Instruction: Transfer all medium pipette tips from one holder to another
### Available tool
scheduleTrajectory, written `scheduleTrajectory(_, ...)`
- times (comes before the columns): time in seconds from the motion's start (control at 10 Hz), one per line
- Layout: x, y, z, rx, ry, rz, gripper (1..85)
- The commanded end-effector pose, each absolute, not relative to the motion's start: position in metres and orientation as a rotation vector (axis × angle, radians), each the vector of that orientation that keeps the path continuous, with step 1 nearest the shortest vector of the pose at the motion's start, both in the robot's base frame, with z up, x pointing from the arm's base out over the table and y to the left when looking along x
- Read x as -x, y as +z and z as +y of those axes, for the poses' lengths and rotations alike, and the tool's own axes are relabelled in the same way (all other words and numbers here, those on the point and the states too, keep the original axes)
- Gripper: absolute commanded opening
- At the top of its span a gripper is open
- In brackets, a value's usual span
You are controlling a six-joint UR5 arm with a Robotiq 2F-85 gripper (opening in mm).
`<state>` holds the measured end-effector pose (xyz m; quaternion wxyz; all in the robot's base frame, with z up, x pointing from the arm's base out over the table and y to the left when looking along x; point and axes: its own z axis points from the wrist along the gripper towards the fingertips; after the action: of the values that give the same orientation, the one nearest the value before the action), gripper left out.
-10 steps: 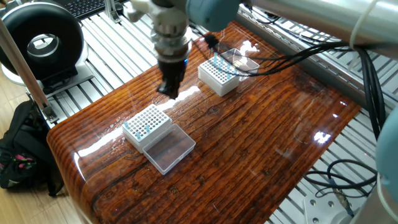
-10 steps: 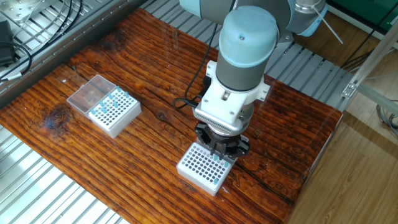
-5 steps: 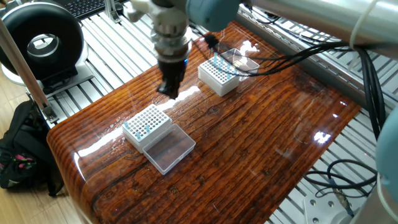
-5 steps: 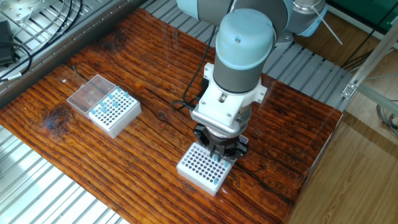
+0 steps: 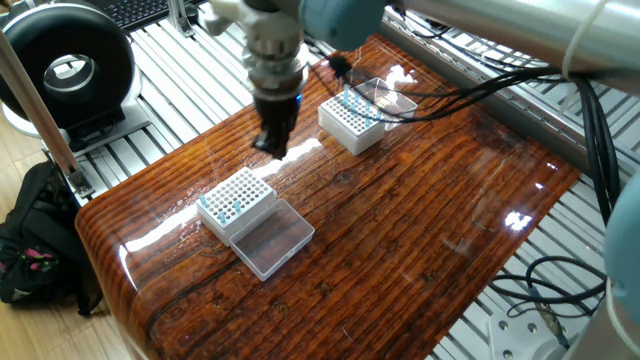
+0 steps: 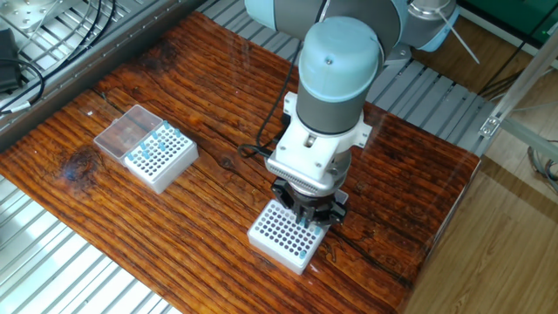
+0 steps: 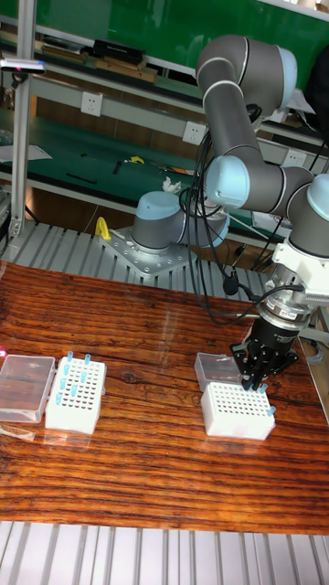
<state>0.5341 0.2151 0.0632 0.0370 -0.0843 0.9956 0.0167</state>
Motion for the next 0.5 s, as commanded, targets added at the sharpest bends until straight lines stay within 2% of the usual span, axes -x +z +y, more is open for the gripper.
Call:
scheduleTrajectory(0.0, -0.5335, 0.0637, 0.2212, 0.234, 0.088, 3.064, 18.3)
scheduleTrajectory(0.4, -0.5347, 0.0668, 0.2179, 0.223, 0.079, 3.069, 12.3)
